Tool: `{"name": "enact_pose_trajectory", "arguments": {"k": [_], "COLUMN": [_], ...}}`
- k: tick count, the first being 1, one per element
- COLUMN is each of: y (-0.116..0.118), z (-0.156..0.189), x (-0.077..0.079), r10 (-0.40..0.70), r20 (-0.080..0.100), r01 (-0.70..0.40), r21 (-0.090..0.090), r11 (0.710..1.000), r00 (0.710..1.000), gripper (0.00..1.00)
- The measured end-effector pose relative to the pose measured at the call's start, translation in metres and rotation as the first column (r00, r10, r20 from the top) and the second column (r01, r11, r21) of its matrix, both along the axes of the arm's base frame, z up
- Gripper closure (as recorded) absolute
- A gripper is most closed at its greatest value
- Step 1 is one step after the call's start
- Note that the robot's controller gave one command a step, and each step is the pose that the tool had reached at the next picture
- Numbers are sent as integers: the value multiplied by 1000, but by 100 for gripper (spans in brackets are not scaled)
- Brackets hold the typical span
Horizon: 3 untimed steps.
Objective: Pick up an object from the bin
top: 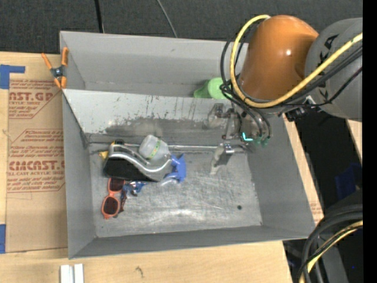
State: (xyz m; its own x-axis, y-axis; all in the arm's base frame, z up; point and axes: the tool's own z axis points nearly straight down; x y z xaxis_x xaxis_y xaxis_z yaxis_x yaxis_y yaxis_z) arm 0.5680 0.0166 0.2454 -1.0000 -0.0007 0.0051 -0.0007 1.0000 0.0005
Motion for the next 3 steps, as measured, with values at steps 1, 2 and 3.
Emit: {"name": "enact_pose_trajectory", "arguments": {"k": [1, 2, 3], "y": [0, 4, 36], "z": [4, -46, -74], "x": [1, 2, 10], "r10": [0, 66, 107], "r20": [7, 13, 6], "r01": [0, -66, -107], "r21": [0, -1, -1], "r11": [1000, 998, 994], "r00": [1000, 998, 994], "gripper": [0, 0, 0]}}
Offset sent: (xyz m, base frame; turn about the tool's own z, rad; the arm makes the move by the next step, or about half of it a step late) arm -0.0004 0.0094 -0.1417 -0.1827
